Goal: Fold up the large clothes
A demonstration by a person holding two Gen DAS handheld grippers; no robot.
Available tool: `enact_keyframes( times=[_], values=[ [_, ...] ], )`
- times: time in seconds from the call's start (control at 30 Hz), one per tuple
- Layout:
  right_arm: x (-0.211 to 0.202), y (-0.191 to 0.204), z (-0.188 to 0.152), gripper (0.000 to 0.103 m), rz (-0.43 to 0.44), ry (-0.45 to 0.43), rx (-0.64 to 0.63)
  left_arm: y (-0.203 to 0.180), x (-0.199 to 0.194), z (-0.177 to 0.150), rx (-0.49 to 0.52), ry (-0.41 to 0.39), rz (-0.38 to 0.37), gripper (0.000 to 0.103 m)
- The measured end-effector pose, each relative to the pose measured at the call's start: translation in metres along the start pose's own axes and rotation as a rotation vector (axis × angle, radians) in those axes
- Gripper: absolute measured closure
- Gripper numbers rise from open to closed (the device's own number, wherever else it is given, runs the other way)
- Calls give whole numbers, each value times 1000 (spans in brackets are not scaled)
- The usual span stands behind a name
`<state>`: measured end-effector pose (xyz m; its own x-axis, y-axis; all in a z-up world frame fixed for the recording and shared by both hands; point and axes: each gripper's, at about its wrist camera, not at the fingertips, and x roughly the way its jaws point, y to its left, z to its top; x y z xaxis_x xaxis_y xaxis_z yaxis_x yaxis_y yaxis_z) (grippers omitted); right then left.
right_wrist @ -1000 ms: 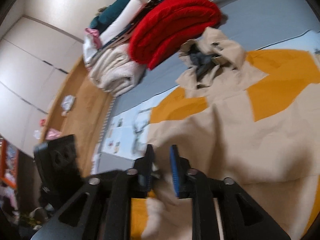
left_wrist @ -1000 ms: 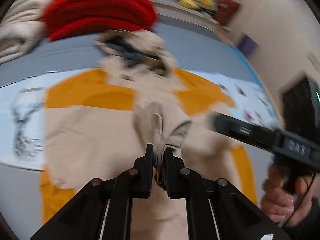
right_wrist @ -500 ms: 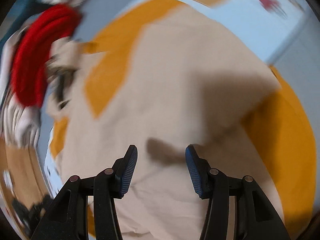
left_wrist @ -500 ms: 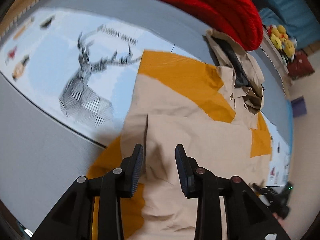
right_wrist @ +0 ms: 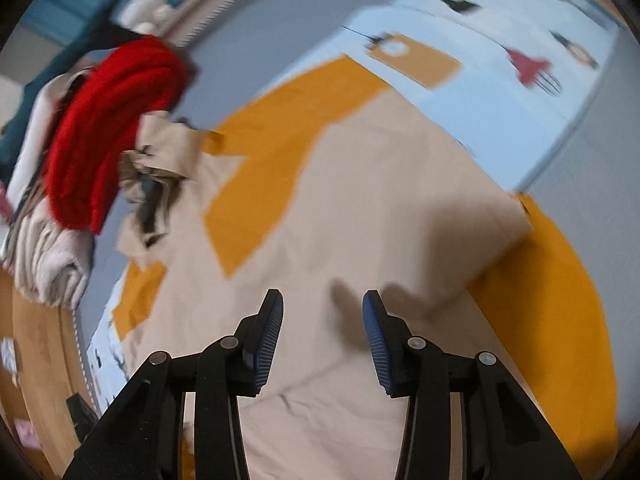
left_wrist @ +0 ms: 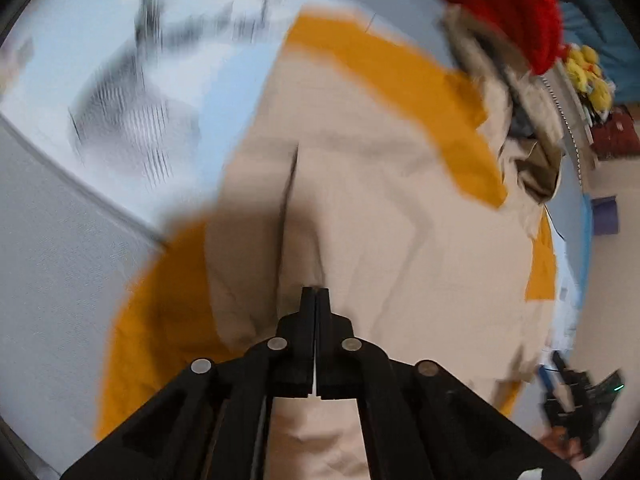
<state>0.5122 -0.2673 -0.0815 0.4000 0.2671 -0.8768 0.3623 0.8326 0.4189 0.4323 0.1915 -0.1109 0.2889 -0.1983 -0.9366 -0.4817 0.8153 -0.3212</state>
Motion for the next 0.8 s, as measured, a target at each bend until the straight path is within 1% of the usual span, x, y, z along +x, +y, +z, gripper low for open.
enact_keyframes(
  times=[0.03,0.07,0.1,0.13,0.17,0.23,0.3,0.33,0.37,0.43,0.47,0.5,0.53,0.57,0.6,0.67,0.73,0.8],
  values=[
    [1,1,4,60,14,-4,-5,-7,-13,3,53,-75,43,103],
    [3,-2,7,60,11,-7,0,-12,-22,5,92,-128,73,103],
    [6,-7,10,60,-8,-9,10,-14,-28,7,104,-151,84,103],
    [11,-10,11,60,-29,-4,17,-11,-28,9,86,-135,80,103],
    [22,-17,12,60,-74,14,39,-7,-25,9,68,-106,78,103],
    [35,-40,13,60,-127,68,117,-4,-15,9,66,-31,86,103],
    [37,-56,13,60,-156,102,169,-11,-7,6,89,21,84,86],
    [35,-57,13,60,-160,101,174,-11,-6,4,100,28,66,70],
    [30,-54,13,60,-165,89,164,-13,-3,4,113,32,56,64],
    [17,-40,15,60,-160,48,115,-12,5,3,119,50,63,68],
    [11,-34,15,60,-153,27,94,-9,11,3,110,62,68,72],
    [4,-26,14,60,-148,-4,65,-7,16,1,105,68,67,78],
    [-3,-18,13,60,-145,-36,36,-7,20,0,104,75,67,95],
    [-10,-9,13,60,-138,-74,3,-7,22,1,113,69,64,102],
    [-13,-2,13,60,-129,-97,-25,-7,20,2,115,52,62,102],
    [-13,9,14,60,-99,-111,-86,-12,4,6,139,-32,72,103],
    [-5,11,17,60,-54,-75,-105,-22,-14,8,196,-120,108,103],
    [5,6,17,60,-40,-29,-94,-25,-20,10,216,-156,133,103]
  ],
)
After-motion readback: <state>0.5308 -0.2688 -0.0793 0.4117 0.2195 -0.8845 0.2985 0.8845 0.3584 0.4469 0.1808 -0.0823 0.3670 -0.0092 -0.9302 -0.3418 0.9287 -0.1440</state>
